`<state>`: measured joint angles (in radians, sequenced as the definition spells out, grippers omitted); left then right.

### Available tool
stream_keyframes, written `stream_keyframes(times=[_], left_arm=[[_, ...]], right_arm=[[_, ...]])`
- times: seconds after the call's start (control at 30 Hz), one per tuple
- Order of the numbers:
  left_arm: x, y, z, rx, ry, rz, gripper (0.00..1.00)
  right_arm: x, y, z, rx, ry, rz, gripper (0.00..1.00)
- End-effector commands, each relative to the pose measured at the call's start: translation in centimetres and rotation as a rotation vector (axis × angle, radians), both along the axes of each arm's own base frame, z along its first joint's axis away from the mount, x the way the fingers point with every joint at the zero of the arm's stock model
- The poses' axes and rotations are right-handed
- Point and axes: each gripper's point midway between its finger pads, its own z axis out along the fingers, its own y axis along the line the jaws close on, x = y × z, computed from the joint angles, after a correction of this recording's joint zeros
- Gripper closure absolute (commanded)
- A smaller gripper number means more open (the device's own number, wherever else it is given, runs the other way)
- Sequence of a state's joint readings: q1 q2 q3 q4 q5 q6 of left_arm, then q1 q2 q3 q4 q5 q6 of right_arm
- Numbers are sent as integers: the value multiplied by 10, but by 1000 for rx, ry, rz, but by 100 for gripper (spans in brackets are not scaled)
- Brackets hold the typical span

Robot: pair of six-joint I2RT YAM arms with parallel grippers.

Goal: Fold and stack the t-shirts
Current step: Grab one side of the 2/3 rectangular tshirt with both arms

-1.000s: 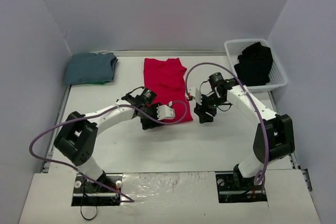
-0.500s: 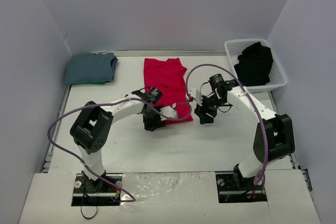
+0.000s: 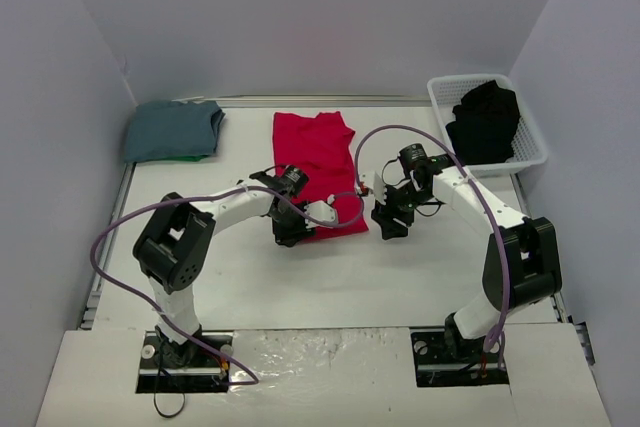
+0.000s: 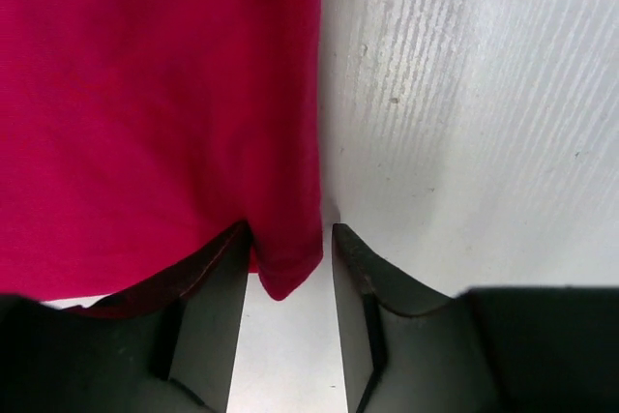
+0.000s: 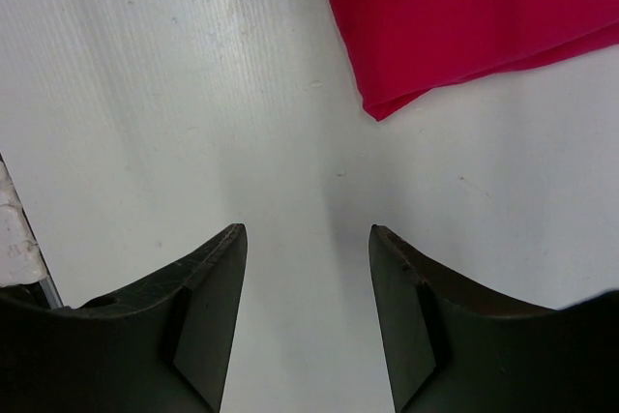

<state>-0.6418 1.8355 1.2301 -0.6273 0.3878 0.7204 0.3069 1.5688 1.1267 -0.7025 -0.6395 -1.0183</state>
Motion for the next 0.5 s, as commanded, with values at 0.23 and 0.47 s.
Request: stream_keyframes(times=[0.23, 0.47], left_arm=[[-27, 21, 6, -13, 72, 61, 65], [-33, 28, 13, -103, 156, 98, 72]], right_arm=[[-6, 4, 7, 38, 8, 14, 51], [-13, 14, 8, 107, -3, 74, 49]])
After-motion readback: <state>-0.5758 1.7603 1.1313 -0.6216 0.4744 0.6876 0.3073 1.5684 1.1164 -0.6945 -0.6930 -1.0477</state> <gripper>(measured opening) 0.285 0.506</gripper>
